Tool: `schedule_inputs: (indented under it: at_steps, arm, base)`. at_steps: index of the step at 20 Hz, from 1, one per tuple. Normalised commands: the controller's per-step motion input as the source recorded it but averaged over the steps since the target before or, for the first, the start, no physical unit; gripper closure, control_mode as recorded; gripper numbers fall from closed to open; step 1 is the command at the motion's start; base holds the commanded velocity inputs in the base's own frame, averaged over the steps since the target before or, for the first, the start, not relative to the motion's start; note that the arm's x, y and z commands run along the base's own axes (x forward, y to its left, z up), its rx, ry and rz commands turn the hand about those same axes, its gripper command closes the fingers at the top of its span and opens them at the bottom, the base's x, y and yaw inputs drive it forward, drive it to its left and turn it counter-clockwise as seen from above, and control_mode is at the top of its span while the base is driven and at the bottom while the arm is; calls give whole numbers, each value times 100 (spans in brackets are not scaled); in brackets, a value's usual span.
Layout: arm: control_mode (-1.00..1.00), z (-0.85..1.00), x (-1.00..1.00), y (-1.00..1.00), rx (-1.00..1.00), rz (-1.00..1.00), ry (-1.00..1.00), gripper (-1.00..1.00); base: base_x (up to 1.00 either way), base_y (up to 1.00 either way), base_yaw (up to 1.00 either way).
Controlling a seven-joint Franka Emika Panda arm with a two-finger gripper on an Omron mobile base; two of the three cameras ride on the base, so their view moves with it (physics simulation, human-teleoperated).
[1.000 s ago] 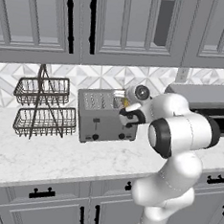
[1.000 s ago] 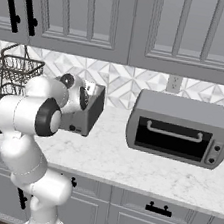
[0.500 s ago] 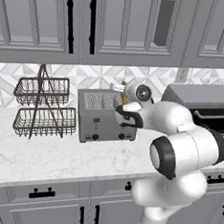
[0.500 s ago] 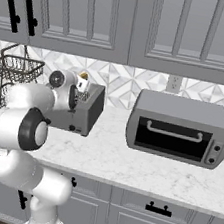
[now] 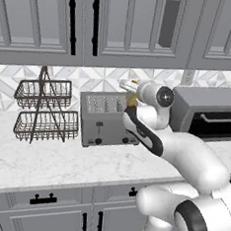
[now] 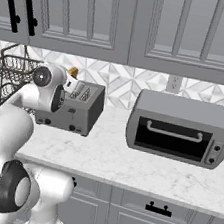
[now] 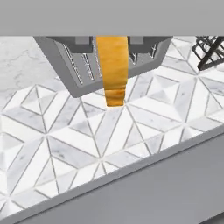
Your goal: Start the toaster. Once the lever pops up, take the bread to the plate on the dining counter.
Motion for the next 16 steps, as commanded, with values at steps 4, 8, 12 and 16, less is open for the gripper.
schedule_inputs:
  at_steps: [4, 8, 12, 16]
  arm:
    - [-100, 41, -100, 0, 7, -1, 31, 100]
    - [-100, 22, -100, -1, 2, -1, 30, 100]
    - [-100, 19, -100, -16, 0, 0, 14, 100]
    - [-100, 27, -100, -40, 0, 0, 13, 100]
  base:
    - [0, 0, 0]
    - [0, 0, 0]
    - [0, 0, 0]
    - [0, 0, 0]
